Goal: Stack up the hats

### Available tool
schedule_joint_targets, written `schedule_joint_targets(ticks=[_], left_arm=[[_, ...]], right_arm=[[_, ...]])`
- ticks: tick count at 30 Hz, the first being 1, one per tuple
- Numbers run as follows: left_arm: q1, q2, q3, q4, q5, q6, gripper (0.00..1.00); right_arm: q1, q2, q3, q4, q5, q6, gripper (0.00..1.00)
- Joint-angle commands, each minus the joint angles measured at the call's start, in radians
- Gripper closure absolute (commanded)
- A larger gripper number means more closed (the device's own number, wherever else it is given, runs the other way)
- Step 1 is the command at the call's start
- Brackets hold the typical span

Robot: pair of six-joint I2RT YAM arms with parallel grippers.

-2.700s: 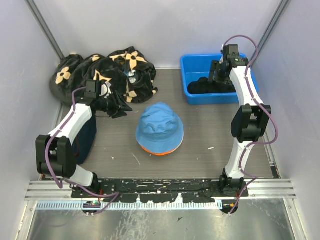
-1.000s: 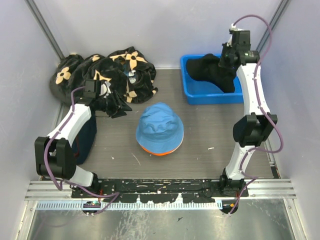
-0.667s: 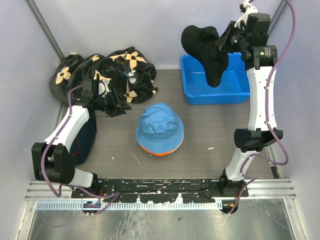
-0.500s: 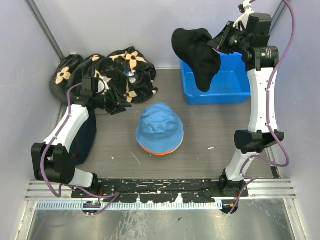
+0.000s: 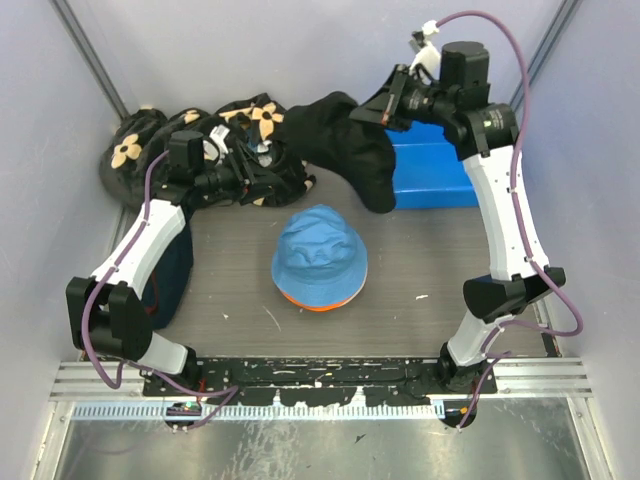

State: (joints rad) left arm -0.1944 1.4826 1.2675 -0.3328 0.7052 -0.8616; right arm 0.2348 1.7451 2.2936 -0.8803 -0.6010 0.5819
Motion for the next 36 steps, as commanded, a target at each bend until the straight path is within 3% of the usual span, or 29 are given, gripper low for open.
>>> schedule_joint_targets(ticks=[1,6,14,18,24,36], left_arm=[[-0.010,-0.037,-0.037,0.262,0.039,-0.221,0.40],[-0.011,-0.011,-0.059,0.398,0.042,-0.344,0.38],[-0.024,0.026,-0.159,0.747,0.051,-0.630,0.38],[-0.060,0.037,-0.123,0.724,0.078,-0.613,0.37],[-0.065,0.015,-0.124,0.549,0.035,-0.494,0.37],[-0.135,0.139,-0.042,0.787,0.142,-0.662,0.38]], right_arm=[[0.076,-0.112,-0.084,0.189,-0.023,0.106,0.99],[0.117,-0.130,-0.137,0.256,-0.010,0.154,0.99],[0.141,-0.125,-0.151,0.298,0.002,0.179,0.99],[0.143,-0.129,-0.178,0.305,0.006,0.173,0.99],[0.141,-0.127,-0.168,0.308,0.007,0.175,0.99],[0.142,-0.139,-0.194,0.319,0.001,0.186,0.99]])
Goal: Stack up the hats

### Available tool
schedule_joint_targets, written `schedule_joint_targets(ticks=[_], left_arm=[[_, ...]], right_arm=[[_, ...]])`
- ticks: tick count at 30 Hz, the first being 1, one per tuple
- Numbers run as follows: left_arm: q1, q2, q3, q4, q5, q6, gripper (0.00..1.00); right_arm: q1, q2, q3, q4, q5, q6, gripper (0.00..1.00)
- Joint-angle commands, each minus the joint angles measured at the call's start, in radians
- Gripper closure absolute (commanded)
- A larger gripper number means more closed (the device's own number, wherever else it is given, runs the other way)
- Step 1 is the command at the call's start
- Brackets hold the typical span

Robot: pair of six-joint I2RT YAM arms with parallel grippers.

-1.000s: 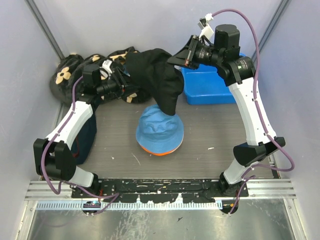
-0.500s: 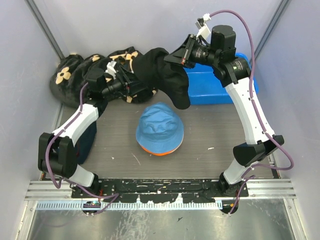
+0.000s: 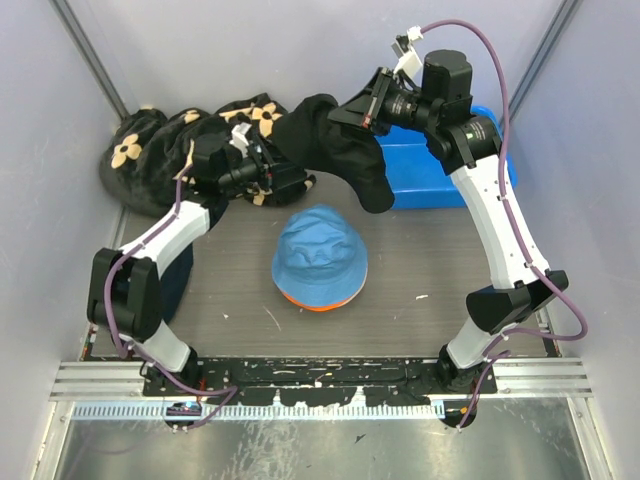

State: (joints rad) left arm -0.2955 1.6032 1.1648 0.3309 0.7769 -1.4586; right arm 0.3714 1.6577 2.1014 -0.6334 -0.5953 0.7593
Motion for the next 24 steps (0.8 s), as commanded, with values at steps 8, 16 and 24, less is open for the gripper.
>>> schedule_joint_targets(ticks=[8,16,24], left_arm=[[-0.049,0.003,-0.003,0.444,0.122,-0.319,0.39],[-0.048,-0.174,-0.169,0.448,0.149,-0.380,0.37],[-0.048,-0.287,-0.338,0.383,0.187,-0.341,0.35]], right_arm=[[0.005,-0.101,-0.083,0.060,0.019,-0.004,0.99],[0.008,-0.138,-0.134,0.012,0.063,-0.024,0.99],[0.061,-0.149,-0.149,-0.074,0.079,-0.064,0.99]])
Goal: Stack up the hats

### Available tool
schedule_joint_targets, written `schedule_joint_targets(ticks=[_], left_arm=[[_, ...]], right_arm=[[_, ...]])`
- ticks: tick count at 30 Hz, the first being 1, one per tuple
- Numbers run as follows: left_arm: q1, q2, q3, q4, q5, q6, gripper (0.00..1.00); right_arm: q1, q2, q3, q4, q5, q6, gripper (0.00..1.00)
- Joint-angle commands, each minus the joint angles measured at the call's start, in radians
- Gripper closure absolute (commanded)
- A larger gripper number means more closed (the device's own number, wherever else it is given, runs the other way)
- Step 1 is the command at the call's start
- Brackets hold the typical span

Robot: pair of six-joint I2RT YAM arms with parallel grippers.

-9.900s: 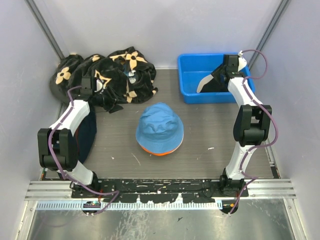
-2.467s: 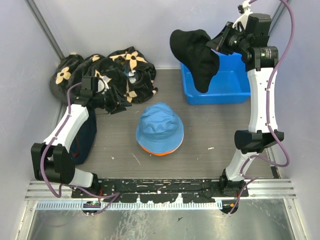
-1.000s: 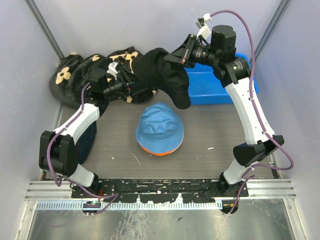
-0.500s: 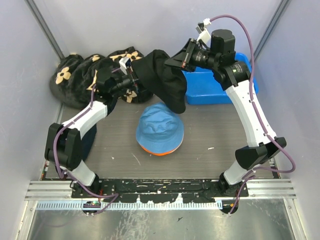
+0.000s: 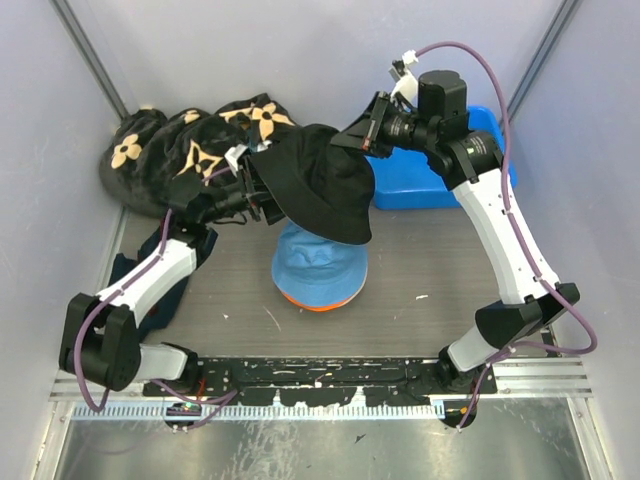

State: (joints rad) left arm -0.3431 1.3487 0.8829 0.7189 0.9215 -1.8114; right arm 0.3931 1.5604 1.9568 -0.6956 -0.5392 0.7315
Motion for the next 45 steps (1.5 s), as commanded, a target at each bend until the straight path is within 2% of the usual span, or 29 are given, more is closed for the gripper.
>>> schedule_joint_targets(ticks=[1,9,15,18,21,23,26,29,32,36,40,42,45], left_arm=[[0.000,-0.036,-0.073,-0.003,0.048,0.012,0.35],[0.000,-0.070,-0.203,-0.007,0.079,0.047,0.35],[0.034,-0.156,-0.277,-0.108,0.131,0.130,0.36],[0.108,-0.212,-0.309,-0.271,0.178,0.235,0.37],[0.172,-0.259,-0.306,-0.508,0.213,0.384,0.39],[0.177,-0.269,-0.293,-0.677,0.194,0.500,0.41],[0.184,-0.268,-0.254,-0.986,0.109,0.714,0.39],[0.210,-0.231,-0.240,-1.113,0.074,0.822,0.39],[0.239,-0.186,-0.245,-1.133,0.052,0.848,0.39],[0.272,-0.132,-0.263,-1.134,0.044,0.861,0.41],[0.351,-0.138,-0.275,-1.160,0.042,0.875,0.43],[0.397,-0.151,-0.267,-1.174,0.035,0.882,0.43],[0.421,-0.141,-0.232,-1.157,0.046,0.877,0.42]], right_arm=[[0.057,-0.053,-0.014,-0.021,0.030,-0.043,0.99],[0.182,-0.063,-0.085,-0.067,0.086,-0.057,0.99],[0.211,-0.065,-0.053,-0.169,0.123,-0.093,0.99],[0.217,-0.072,-0.050,-0.199,0.122,-0.093,0.99],[0.230,-0.077,-0.068,-0.222,0.131,-0.099,0.99],[0.240,-0.086,-0.096,-0.222,0.139,-0.101,0.99],[0.253,-0.095,-0.137,-0.216,0.149,-0.099,0.99],[0.267,-0.092,-0.156,-0.219,0.149,-0.099,0.99],[0.291,-0.082,-0.161,-0.227,0.148,-0.105,0.99],[0.311,-0.077,-0.174,-0.227,0.150,-0.111,0.91],[0.318,-0.078,-0.179,-0.221,0.149,-0.111,0.82],[0.322,-0.081,-0.187,-0.212,0.147,-0.106,0.69],[0.322,-0.093,-0.197,-0.190,0.155,-0.097,0.64]])
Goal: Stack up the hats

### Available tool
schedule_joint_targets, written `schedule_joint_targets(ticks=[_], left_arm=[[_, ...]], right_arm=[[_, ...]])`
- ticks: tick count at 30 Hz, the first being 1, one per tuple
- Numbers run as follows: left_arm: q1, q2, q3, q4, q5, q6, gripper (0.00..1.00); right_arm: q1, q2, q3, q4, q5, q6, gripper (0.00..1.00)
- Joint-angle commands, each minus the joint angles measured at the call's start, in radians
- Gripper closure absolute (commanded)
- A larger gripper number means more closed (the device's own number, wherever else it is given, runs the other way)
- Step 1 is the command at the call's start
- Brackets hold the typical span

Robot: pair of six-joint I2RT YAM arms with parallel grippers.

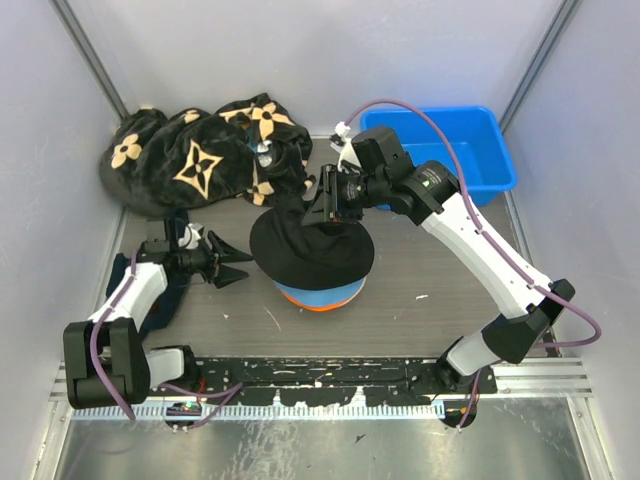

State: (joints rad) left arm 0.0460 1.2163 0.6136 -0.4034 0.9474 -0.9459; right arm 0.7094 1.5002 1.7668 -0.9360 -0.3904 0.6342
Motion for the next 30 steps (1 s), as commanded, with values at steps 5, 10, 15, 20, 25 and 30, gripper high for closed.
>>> schedule_joint_targets(ticks=[5,10,15,20,25,30], left_arm=[[0.033,0.010,0.034,0.169,0.075,-0.147,0.41],[0.032,0.008,-0.064,0.528,0.126,-0.432,0.43],[0.034,-0.038,-0.182,0.863,0.078,-0.708,0.44],[0.034,-0.121,-0.182,0.839,0.034,-0.721,0.44],[0.031,-0.163,-0.202,0.892,0.027,-0.792,0.44],[0.025,-0.177,-0.235,0.947,0.013,-0.837,0.45]], right_arm=[[0.005,-0.037,0.007,0.077,0.015,0.004,0.58],[0.007,-0.050,0.017,0.125,0.010,0.006,0.37],[0.006,-0.058,0.015,0.160,0.022,0.011,0.33],[0.006,-0.054,0.032,0.176,0.035,0.018,0.34],[0.006,-0.042,0.058,0.177,0.061,0.016,0.34],[0.001,-0.027,0.083,0.168,0.081,0.012,0.34]])
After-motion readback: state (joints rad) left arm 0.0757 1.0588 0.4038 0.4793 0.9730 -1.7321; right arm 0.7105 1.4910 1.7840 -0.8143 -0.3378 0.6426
